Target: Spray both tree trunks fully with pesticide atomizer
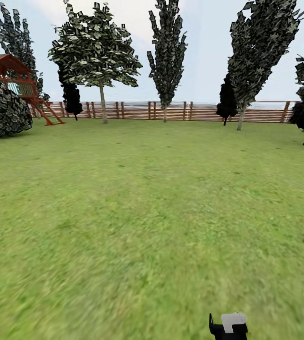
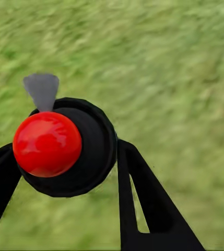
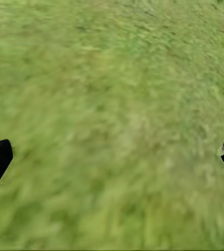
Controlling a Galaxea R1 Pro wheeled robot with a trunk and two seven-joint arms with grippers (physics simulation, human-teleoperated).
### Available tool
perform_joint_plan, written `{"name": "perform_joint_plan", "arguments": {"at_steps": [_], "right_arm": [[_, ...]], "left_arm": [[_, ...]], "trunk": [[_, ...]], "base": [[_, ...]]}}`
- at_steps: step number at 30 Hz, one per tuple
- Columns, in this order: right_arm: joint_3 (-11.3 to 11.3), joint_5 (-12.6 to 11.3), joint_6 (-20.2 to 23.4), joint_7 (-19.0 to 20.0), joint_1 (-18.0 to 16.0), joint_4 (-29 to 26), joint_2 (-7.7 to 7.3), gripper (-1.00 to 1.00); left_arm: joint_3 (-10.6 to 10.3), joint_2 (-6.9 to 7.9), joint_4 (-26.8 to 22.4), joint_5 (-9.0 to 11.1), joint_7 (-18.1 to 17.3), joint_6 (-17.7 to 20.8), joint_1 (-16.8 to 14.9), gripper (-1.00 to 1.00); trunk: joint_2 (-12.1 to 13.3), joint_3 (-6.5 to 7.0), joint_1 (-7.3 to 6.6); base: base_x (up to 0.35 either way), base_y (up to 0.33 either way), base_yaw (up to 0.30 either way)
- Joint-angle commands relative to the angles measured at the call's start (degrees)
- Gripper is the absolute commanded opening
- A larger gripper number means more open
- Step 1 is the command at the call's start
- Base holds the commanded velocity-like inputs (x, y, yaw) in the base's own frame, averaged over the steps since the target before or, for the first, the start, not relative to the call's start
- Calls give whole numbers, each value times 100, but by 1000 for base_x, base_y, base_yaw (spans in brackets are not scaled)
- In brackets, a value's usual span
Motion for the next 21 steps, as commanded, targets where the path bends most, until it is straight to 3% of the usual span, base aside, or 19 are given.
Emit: {"name": "perform_joint_plan", "arguments": {"at_steps": [1, 9, 16, 21], "right_arm": [[0, 0, 0, 0, 0, 0, 0, 100], [1, 3, 0, 0, 0, 0, 0, 100], [1, 9, 0, 0, 0, 0, 0, 100], [0, 9, 0, 0, 0, 0, 0, 100]], "left_arm": [[-1, 3, 0, 0, 0, 0, 0, -100], [-9, 6, 0, 1, 0, 8, 0, -100], [-19, -8, 2, -8, -11, 9, 0, -100], [-281, -2, 6, -2, 2, 15, 0, -100]], "trunk": [[0, 6, 0], [0, 54, 0], [0, 95, 0], [0, 125, 0]], "base": [[270, 197, 226], [251, 190, 226], [21, 14, 226], [18, 0, 226]]}}
